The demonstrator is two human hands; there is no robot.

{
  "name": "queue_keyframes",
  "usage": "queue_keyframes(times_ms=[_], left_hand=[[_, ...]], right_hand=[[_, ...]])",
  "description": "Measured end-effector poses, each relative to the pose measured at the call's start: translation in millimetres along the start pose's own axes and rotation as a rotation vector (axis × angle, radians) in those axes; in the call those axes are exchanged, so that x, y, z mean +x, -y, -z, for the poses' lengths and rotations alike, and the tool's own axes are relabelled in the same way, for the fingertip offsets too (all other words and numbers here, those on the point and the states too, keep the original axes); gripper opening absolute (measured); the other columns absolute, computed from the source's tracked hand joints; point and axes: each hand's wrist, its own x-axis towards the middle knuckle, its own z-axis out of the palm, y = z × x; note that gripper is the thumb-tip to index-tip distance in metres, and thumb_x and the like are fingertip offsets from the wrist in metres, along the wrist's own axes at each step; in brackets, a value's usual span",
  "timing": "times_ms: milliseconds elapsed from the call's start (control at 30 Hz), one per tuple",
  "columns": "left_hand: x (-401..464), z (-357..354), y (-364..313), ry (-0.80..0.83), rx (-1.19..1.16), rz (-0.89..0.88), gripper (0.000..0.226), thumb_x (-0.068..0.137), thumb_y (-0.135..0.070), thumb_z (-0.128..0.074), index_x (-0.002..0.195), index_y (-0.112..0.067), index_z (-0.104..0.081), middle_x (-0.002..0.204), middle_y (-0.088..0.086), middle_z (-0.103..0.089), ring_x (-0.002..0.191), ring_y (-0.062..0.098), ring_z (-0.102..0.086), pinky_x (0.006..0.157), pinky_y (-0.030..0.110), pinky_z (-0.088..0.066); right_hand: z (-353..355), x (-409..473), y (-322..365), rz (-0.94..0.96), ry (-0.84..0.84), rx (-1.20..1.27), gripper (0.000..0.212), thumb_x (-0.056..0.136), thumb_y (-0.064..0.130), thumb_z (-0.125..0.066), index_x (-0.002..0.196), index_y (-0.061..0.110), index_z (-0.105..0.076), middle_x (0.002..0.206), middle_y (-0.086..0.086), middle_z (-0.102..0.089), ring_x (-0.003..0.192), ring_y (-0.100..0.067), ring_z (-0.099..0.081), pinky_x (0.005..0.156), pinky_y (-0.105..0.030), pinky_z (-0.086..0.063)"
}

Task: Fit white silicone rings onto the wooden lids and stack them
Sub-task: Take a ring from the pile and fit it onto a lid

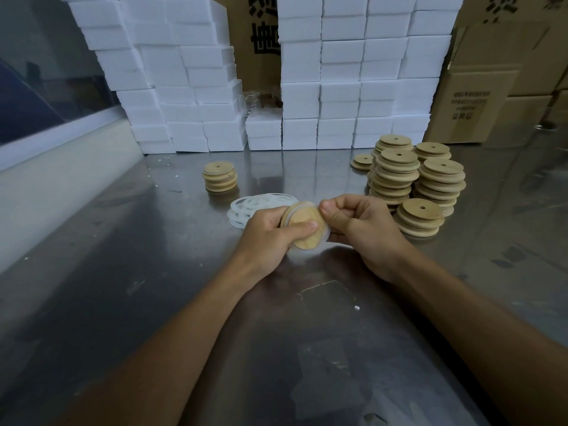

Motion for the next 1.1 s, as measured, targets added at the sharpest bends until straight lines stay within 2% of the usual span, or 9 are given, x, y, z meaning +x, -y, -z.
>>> queue_keyframes(times_ms=[233,333,467,600,700,800,833,967,1100], left_hand=[[-1.1,-1.9,-3.4,-0.036,0.018,-0.029,0.004,0.089,-0.014,-0.069,0.092,-0.013,-0.072,0.058,-0.015,-0.064,0.050,-0.005,-0.055,0.050,0.005,-0.040],[-2.1,-3.0,-1.3,-0.049,0.102,-0.039,0.012,0.086,-0.028,-0.074,0.091,-0.017,-0.073,0.068,0.000,-0.069,0.053,0.000,-0.056,0.052,0.016,-0.046],[-3.4,-2.6,2.7,-0.013,0.245,-0.028,0.021,0.072,-0.041,-0.081,0.082,-0.024,-0.074,0.072,-0.005,-0.072,0.066,0.008,-0.067,0.063,0.029,-0.055],[-4.1,-2.3,0.9,0.010,0.320,-0.005,0.028,0.066,-0.050,-0.070,0.075,-0.023,-0.071,0.068,-0.004,-0.070,0.066,0.012,-0.068,0.063,0.035,-0.056],[-5.3,-3.3,-2.2,-0.023,0.362,-0.054,0.029,0.072,-0.049,-0.068,0.074,-0.020,-0.070,0.067,-0.001,-0.069,0.064,0.015,-0.066,0.064,0.045,-0.057],[-6.2,-4.5,-3.9,-0.026,0.364,-0.082,0.040,0.071,-0.058,-0.066,0.071,-0.018,-0.068,0.065,0.004,-0.068,0.063,0.022,-0.065,0.064,0.049,-0.054],[-6.1,-4.9,-3.9,-0.028,0.362,-0.085,0.043,0.071,-0.060,-0.066,0.071,-0.017,-0.068,0.066,0.005,-0.067,0.064,0.024,-0.065,0.064,0.050,-0.054],[-4.3,-5.4,-1.2,-0.019,0.348,-0.089,0.042,0.071,-0.058,-0.068,0.077,-0.017,-0.071,0.073,0.006,-0.069,0.072,0.027,-0.066,0.070,0.051,-0.054],[-3.8,-4.8,1.4,-0.017,0.300,-0.085,0.028,0.078,-0.045,-0.074,0.087,-0.018,-0.075,0.079,0.004,-0.072,0.078,0.023,-0.068,0.075,0.049,-0.055]], right_hand=[[-4.2,-2.2,-1.2,-0.053,-0.024,0.087,0.031,0.091,0.026,-0.066,0.093,-0.005,-0.068,0.089,-0.023,-0.074,0.083,-0.030,-0.074,0.071,-0.033,-0.059],[-5.0,-4.1,0.1,-0.019,-0.055,0.041,0.032,0.093,0.024,-0.064,0.095,-0.009,-0.067,0.091,-0.026,-0.072,0.088,-0.035,-0.072,0.078,-0.041,-0.061],[-9.4,-8.1,2.9,0.298,-0.113,-0.331,0.011,0.093,0.010,-0.065,0.087,0.001,-0.066,0.080,-0.010,-0.071,0.075,-0.017,-0.068,0.069,-0.032,-0.056],[-15.5,-8.4,4.2,0.422,-0.021,-0.572,0.009,0.093,0.015,-0.065,0.088,0.007,-0.066,0.080,0.006,-0.069,0.077,-0.007,-0.064,0.069,-0.023,-0.052],[-14.2,-7.7,4.0,0.370,-0.048,-0.520,0.012,0.092,0.020,-0.067,0.086,0.010,-0.066,0.077,0.005,-0.069,0.074,-0.007,-0.064,0.066,-0.022,-0.051],[-10.9,-6.0,3.7,0.298,-0.072,-0.398,0.019,0.090,0.020,-0.068,0.084,0.003,-0.067,0.078,-0.011,-0.071,0.074,-0.028,-0.068,0.067,-0.038,-0.056],[-10.1,-4.9,3.8,0.276,-0.076,-0.361,0.022,0.090,0.020,-0.068,0.085,-0.001,-0.067,0.078,-0.014,-0.072,0.073,-0.029,-0.068,0.068,-0.041,-0.057],[-7.4,-2.5,2.6,0.174,-0.094,-0.260,0.026,0.091,0.019,-0.066,0.085,-0.006,-0.067,0.070,-0.012,-0.071,0.063,-0.017,-0.066,0.067,-0.039,-0.057],[-4.9,-3.3,3.1,0.121,-0.087,-0.147,0.028,0.089,0.021,-0.068,0.085,-0.007,-0.068,0.078,-0.019,-0.073,0.072,-0.025,-0.070,0.075,-0.042,-0.061]])
